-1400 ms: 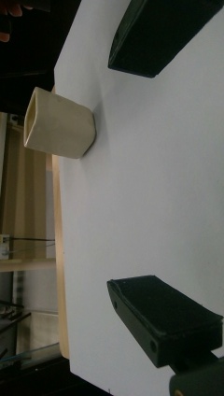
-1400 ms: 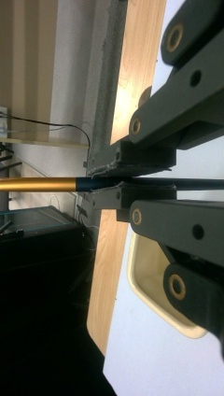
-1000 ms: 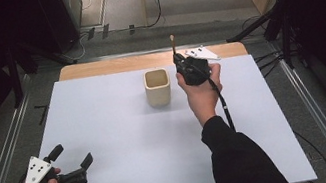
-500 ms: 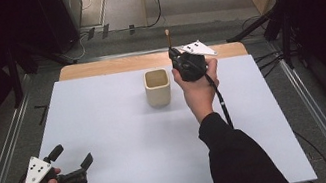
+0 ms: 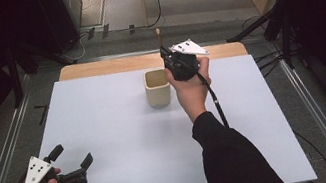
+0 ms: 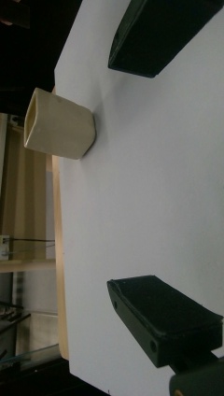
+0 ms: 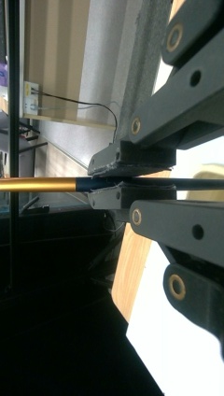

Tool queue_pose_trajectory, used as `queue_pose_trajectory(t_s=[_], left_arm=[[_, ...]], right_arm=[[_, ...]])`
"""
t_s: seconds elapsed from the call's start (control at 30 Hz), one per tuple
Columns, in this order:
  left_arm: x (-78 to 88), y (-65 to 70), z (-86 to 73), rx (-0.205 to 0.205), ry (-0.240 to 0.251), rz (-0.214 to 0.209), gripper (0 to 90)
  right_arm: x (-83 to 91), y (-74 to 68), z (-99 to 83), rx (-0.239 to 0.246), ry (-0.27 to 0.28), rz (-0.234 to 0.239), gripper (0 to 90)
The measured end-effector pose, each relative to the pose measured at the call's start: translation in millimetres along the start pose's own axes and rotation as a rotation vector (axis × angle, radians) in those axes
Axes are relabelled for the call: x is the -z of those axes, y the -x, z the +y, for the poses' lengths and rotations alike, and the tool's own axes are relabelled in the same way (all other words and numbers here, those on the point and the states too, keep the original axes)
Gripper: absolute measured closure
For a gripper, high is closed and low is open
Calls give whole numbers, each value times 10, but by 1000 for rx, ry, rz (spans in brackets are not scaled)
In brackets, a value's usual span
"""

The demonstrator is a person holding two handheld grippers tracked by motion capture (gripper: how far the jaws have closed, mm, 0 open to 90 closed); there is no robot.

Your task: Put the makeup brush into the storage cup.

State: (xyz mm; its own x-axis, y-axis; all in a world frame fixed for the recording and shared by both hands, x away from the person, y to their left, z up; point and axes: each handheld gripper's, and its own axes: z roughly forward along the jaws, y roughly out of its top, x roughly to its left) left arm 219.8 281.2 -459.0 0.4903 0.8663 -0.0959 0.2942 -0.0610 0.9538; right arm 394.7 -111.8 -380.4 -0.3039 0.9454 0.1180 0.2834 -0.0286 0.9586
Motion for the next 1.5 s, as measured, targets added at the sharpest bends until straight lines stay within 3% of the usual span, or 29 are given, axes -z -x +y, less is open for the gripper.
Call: queue_pose_trajectory(t_s=[0.53, 1.5], left_arm=[[4, 1, 2, -1, -1, -1, 0], [-8, -4, -4, -2, -7, -1, 0]], right_arm=[[-87, -69, -111, -2, -15, 15, 846], [-195, -38, -560, -11, -108, 15, 846]])
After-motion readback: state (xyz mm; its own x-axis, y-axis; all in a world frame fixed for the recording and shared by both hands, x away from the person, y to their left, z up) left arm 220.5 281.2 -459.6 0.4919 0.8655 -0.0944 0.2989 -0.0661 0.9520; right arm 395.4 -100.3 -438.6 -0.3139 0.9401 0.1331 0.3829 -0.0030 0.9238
